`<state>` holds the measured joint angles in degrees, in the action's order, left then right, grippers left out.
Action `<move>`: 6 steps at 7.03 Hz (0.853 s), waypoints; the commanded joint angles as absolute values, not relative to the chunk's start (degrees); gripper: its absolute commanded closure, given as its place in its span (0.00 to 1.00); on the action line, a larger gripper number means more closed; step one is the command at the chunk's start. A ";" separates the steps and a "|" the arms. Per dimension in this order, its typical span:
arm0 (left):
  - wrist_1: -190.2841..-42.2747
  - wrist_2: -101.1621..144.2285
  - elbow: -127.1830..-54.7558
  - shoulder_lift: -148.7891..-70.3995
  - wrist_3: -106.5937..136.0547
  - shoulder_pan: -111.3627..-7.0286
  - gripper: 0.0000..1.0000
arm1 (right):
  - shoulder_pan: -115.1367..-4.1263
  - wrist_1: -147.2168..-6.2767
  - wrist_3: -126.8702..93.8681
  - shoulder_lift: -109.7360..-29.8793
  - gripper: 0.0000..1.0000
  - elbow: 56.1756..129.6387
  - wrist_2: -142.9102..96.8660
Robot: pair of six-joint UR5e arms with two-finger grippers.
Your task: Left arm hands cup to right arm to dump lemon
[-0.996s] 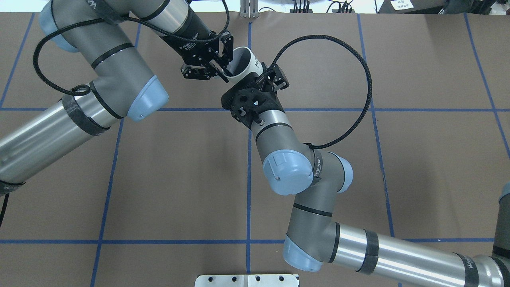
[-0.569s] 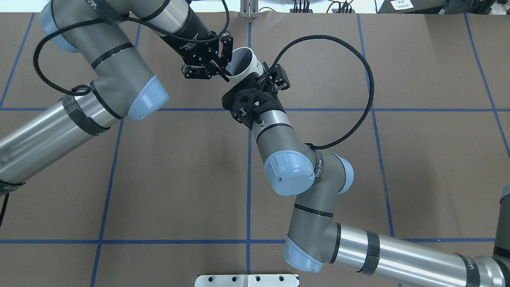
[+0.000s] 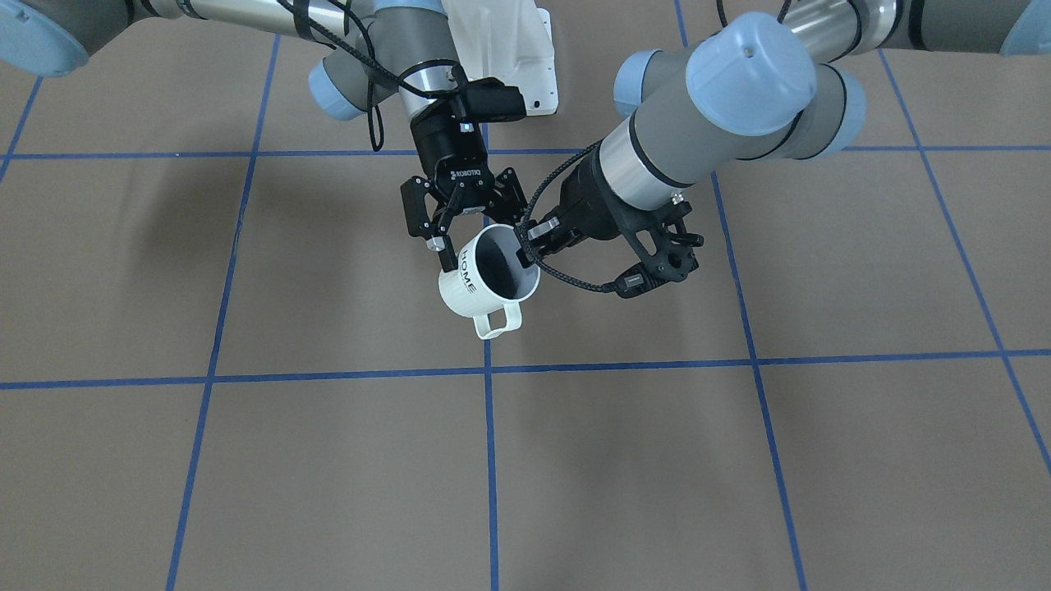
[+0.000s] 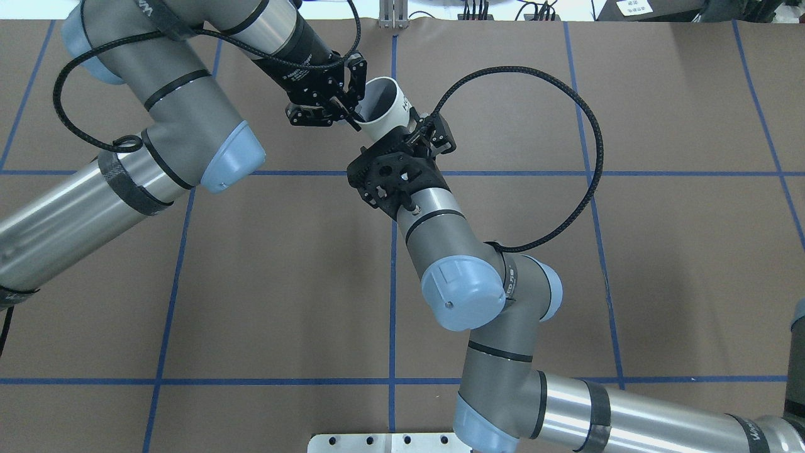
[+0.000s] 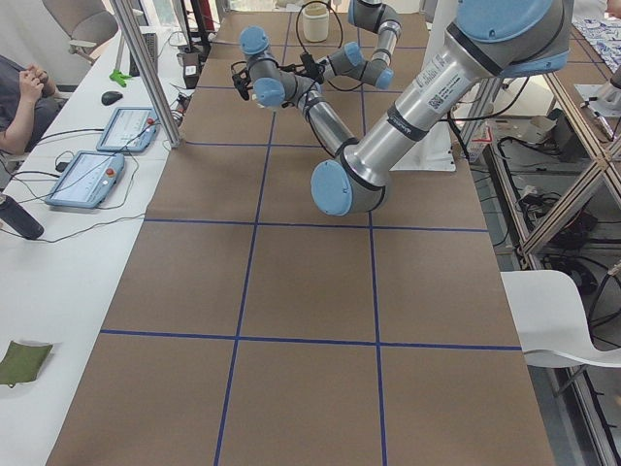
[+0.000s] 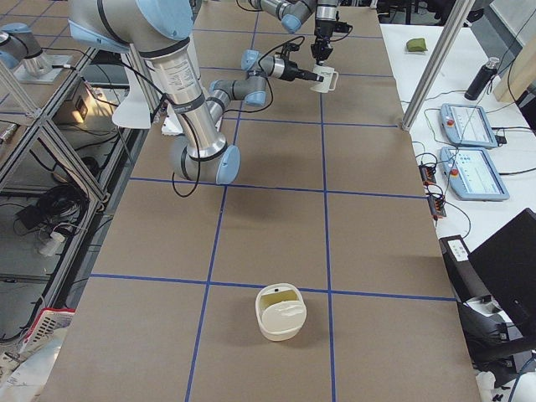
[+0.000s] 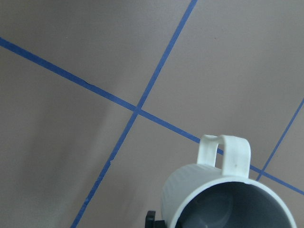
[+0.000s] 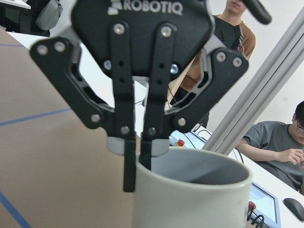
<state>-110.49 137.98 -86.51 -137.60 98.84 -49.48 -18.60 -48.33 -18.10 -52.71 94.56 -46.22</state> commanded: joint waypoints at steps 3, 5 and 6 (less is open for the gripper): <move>-110.39 137.90 -85.69 -137.37 98.44 -49.48 1.00 | -14.33 -48.52 -18.28 -57.22 0.01 107.03 -43.16; -110.22 135.72 -85.87 -136.94 98.17 -49.66 1.00 | -15.89 -50.35 -23.42 -58.18 0.01 108.63 -44.03; -110.21 135.70 -85.96 -136.24 97.91 -49.92 1.00 | -19.74 -55.15 -28.43 -58.18 0.01 108.72 -48.91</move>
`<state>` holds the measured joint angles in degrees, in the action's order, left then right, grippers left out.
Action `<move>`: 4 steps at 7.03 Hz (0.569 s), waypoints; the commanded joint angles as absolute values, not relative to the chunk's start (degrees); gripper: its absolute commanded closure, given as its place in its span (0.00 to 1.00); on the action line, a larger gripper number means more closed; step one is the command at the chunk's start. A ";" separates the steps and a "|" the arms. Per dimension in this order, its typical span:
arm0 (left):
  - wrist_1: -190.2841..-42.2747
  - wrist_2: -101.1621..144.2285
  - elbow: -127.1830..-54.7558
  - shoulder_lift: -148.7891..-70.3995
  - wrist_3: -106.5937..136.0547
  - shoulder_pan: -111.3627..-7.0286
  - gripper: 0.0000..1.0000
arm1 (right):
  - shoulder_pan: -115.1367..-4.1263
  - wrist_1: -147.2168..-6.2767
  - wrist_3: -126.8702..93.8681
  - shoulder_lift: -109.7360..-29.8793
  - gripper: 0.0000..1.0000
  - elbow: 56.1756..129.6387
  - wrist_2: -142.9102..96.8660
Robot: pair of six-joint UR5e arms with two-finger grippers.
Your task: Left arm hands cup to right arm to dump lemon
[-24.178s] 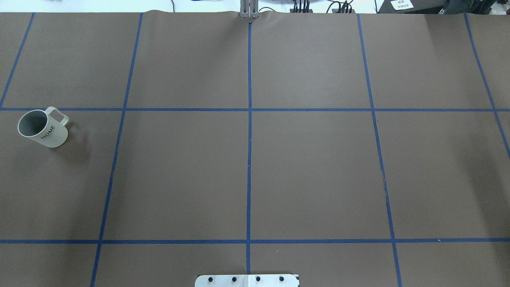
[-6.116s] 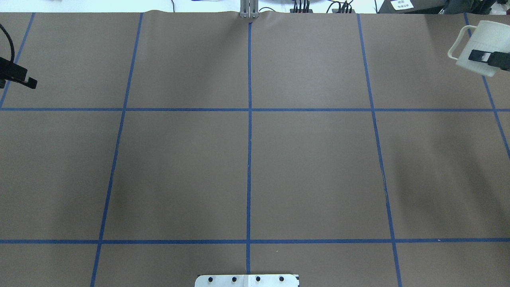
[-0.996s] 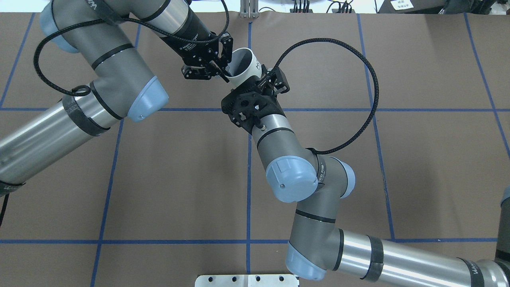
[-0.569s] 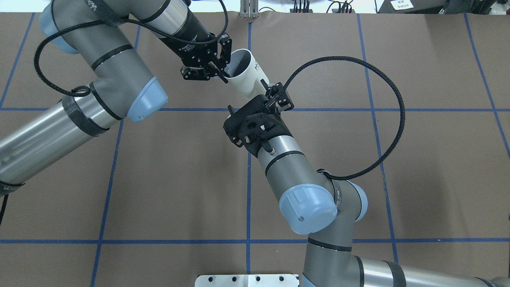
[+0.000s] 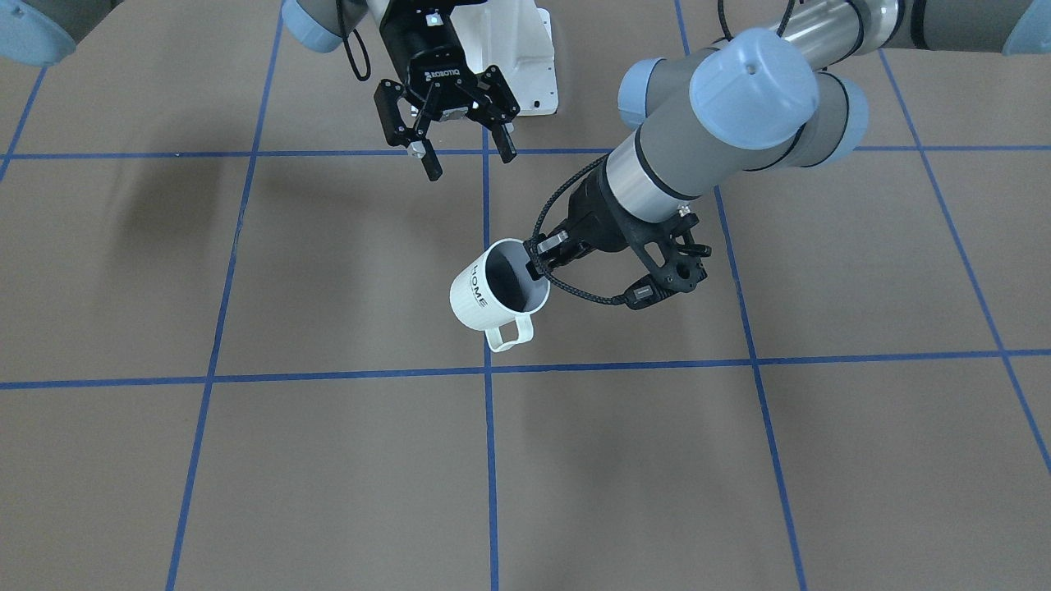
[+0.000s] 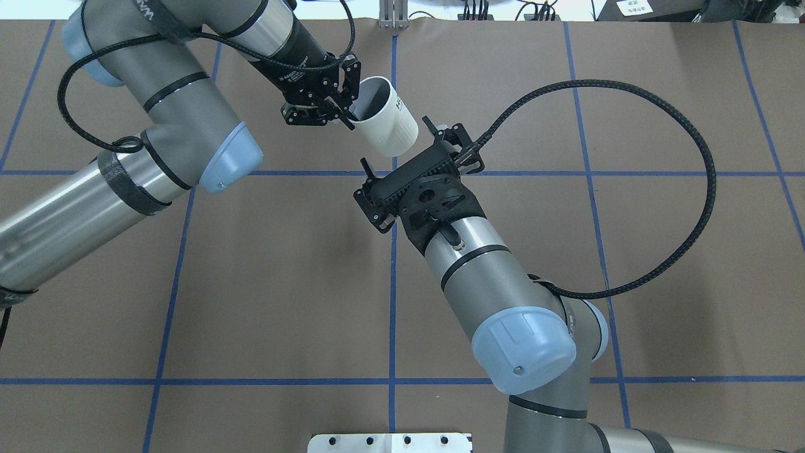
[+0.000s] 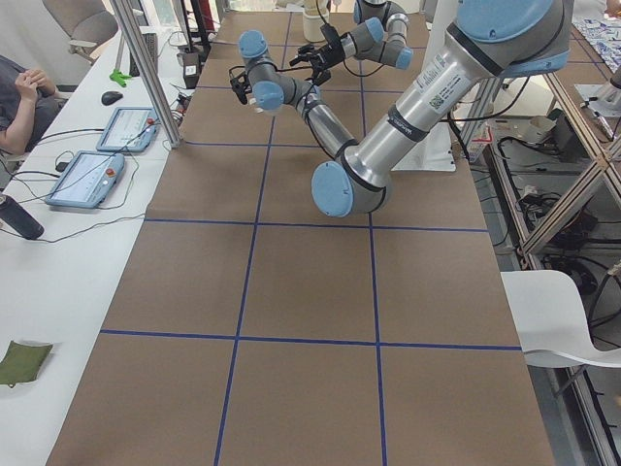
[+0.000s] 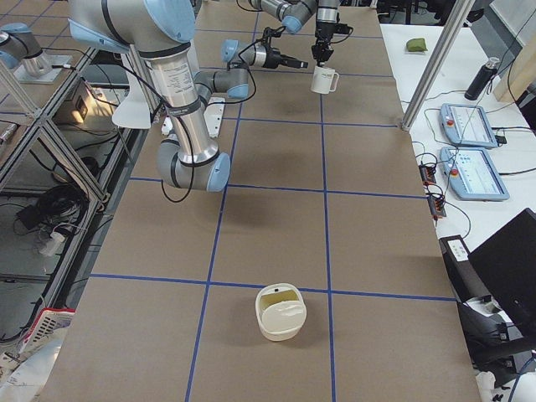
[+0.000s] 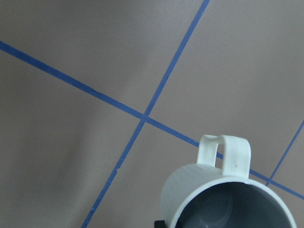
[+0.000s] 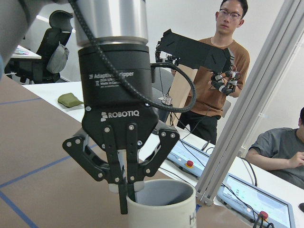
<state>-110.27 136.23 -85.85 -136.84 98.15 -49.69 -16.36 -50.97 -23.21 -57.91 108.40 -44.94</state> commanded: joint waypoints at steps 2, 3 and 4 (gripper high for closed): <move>-110.21 135.62 -86.74 -134.92 96.51 -50.71 1.00 | -29.22 -62.96 -37.31 -58.45 0.01 108.81 -65.31; -110.04 135.62 -88.23 -133.08 94.59 -51.84 1.00 | -34.14 -69.37 -37.96 -58.53 0.01 108.98 -74.70; -109.87 135.70 -91.03 -129.41 91.26 -52.38 1.00 | -38.02 -75.61 -38.14 -59.23 0.01 108.90 -84.19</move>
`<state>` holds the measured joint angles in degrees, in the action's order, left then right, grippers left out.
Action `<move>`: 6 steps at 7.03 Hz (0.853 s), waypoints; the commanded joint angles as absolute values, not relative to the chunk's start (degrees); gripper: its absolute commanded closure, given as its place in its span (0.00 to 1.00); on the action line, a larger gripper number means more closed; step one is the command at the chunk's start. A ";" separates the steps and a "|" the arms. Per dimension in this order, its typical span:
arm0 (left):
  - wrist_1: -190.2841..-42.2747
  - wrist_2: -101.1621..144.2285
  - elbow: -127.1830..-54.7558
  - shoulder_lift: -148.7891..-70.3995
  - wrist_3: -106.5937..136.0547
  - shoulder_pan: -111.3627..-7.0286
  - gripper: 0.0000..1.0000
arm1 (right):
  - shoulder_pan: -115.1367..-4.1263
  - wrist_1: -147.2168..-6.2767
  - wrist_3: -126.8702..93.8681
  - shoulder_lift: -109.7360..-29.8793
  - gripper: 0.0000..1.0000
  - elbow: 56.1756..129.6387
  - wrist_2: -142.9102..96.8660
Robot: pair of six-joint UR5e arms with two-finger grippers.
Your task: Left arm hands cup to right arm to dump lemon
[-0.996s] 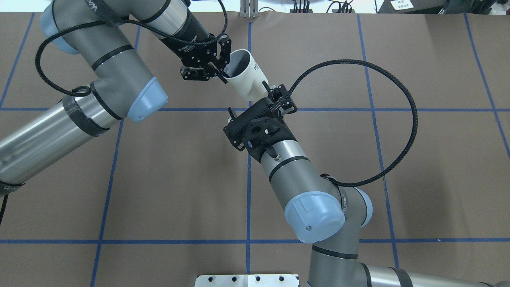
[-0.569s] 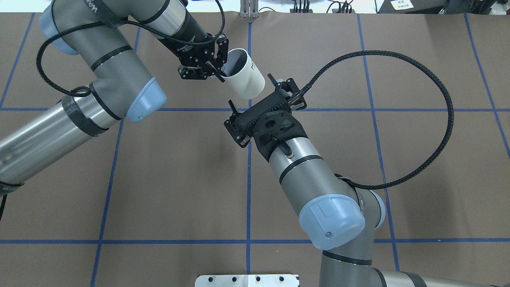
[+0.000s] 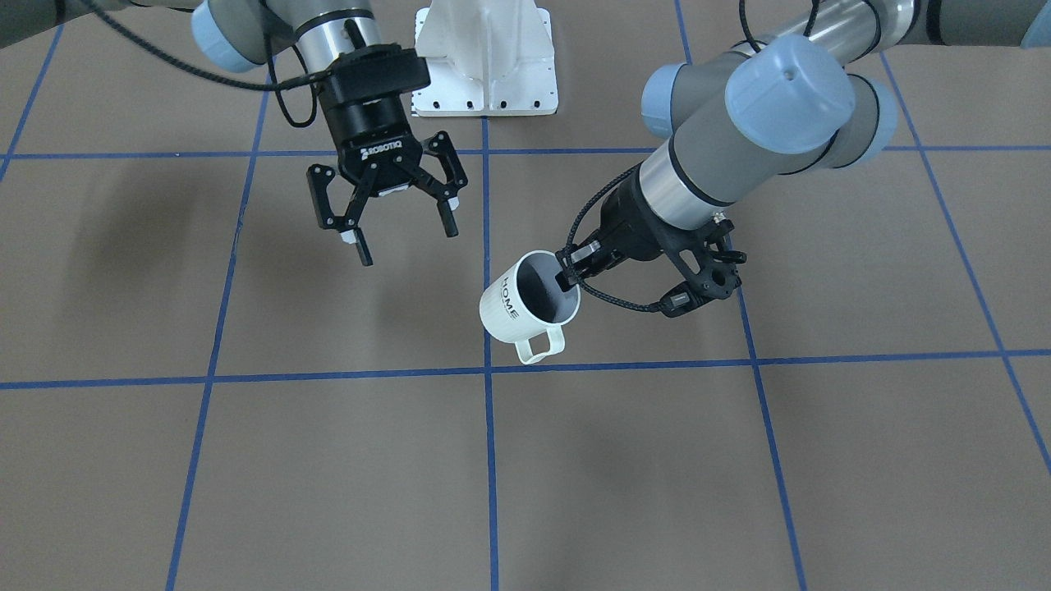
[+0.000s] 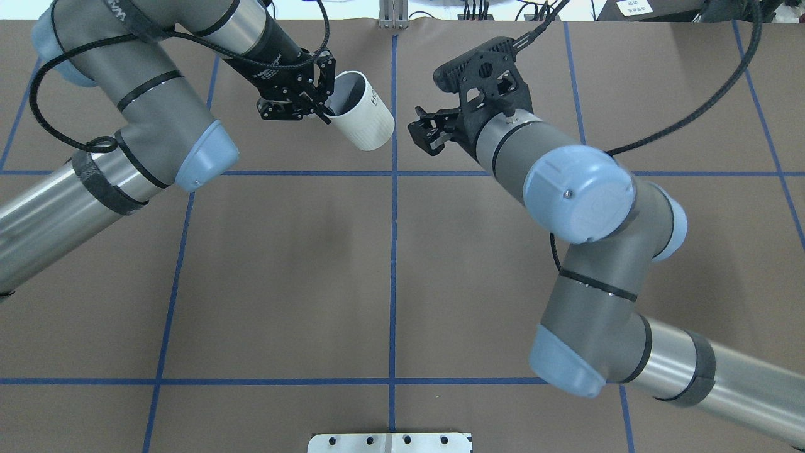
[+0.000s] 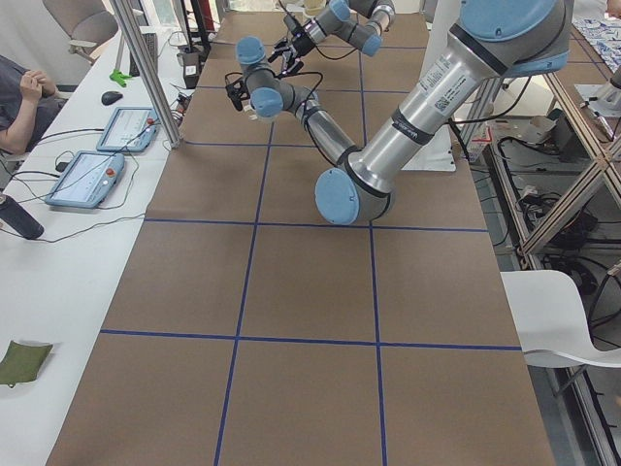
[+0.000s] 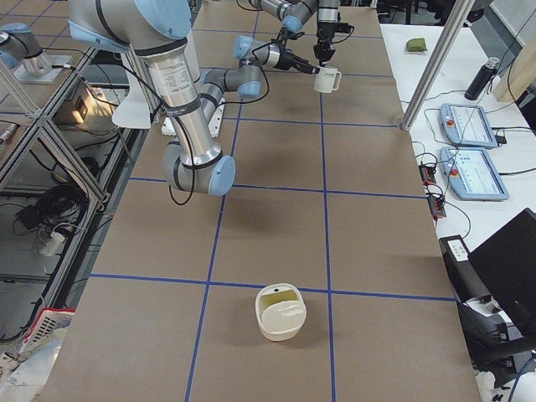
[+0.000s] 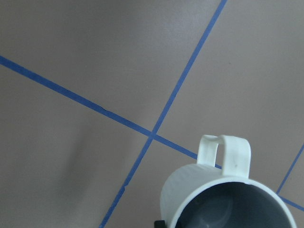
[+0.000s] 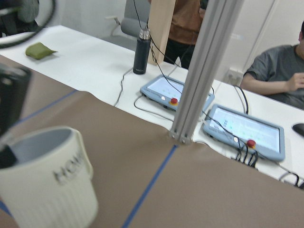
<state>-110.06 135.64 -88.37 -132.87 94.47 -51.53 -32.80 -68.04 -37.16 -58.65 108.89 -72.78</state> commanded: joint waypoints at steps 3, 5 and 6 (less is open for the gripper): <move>-109.78 135.70 -99.03 -114.57 75.83 -56.23 1.00 | -52.34 -88.66 -30.28 -61.42 0.00 106.79 -112.61; -109.78 135.62 -100.10 -106.21 61.60 -60.36 1.00 | -57.46 -89.03 -24.64 -66.69 0.00 106.62 -113.29; -109.86 135.53 -100.11 -102.17 53.95 -62.56 1.00 | -60.53 -93.04 -22.96 -67.93 0.00 106.35 -114.25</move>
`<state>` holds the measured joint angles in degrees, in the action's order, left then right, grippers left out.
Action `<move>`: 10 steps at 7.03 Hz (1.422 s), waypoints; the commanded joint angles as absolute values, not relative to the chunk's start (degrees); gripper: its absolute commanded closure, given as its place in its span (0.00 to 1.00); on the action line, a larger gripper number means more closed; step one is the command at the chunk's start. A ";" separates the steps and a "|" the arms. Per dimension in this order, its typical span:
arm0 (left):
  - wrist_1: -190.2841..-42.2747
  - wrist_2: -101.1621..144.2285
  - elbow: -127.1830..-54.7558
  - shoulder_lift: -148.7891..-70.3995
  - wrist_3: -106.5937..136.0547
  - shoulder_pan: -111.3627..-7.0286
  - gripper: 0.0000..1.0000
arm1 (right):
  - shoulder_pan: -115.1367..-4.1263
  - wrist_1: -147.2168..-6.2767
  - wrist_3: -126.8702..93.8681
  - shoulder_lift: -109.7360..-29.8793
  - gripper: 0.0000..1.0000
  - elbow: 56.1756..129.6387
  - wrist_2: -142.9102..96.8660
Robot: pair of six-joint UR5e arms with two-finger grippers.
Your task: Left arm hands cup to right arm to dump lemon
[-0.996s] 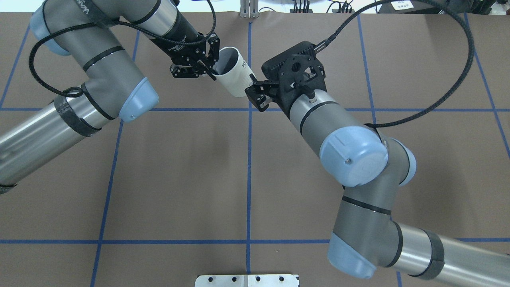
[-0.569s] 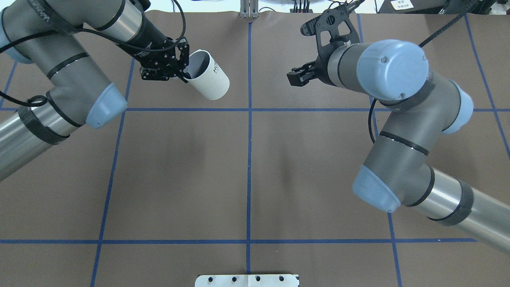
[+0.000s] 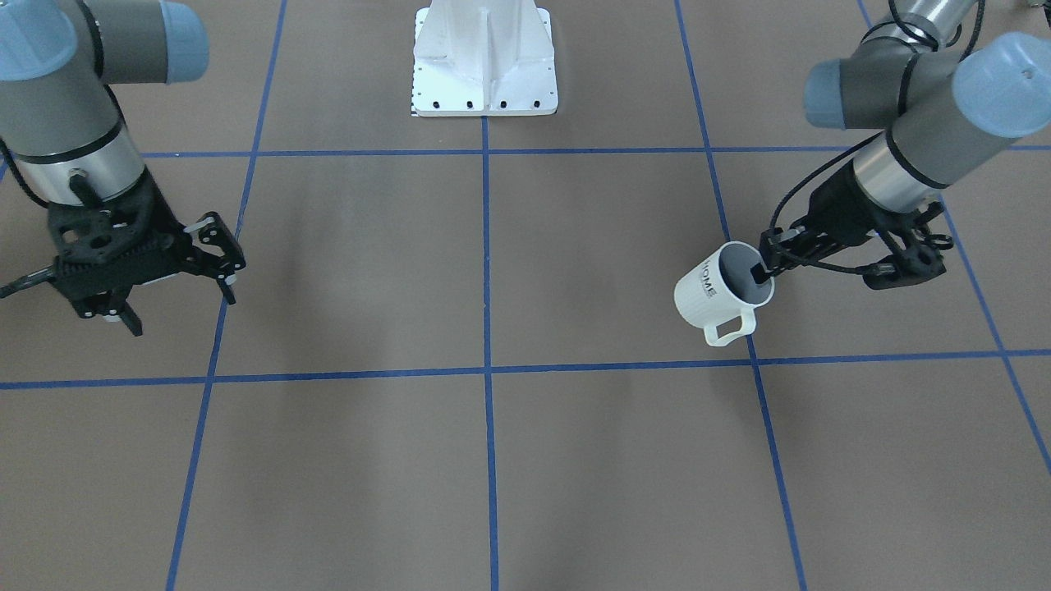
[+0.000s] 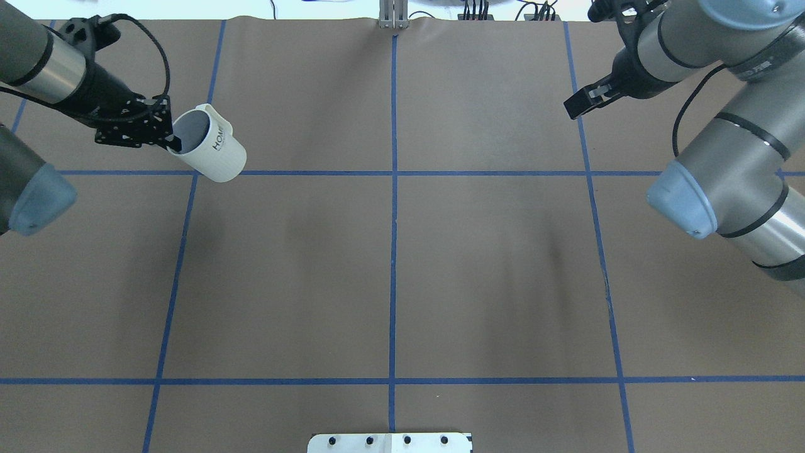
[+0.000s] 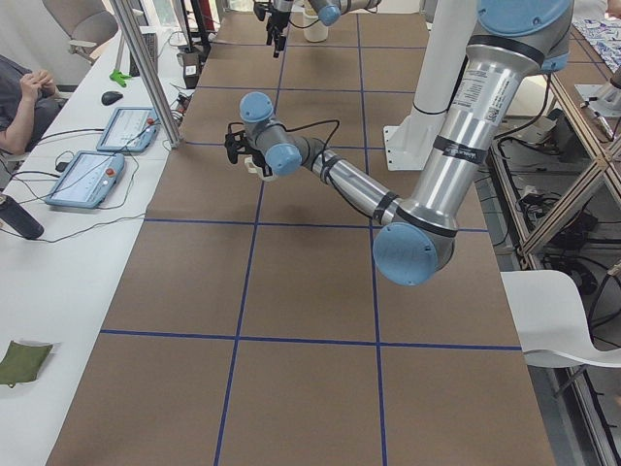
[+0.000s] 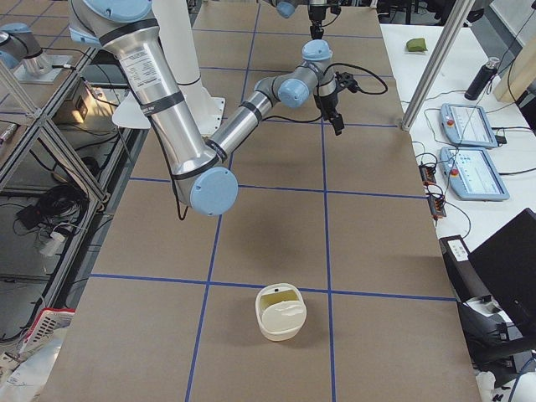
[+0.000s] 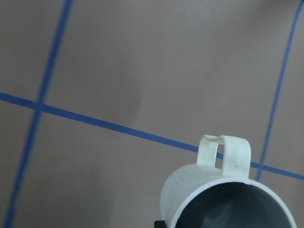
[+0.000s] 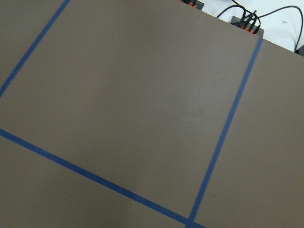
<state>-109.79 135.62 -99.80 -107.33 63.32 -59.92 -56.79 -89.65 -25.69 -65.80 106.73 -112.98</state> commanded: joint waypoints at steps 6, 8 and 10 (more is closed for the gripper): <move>-110.65 126.47 -97.48 -91.93 33.59 -63.72 1.00 | -82.85 -106.88 11.77 -68.11 0.00 91.45 -133.66; -111.09 126.56 -95.20 -92.11 31.21 -63.63 1.00 | -85.16 -107.31 15.91 -68.20 0.00 86.59 -133.51; -111.09 127.26 -95.18 -92.02 31.20 -63.63 0.52 | -85.34 -107.14 15.39 -69.69 0.00 86.13 -133.24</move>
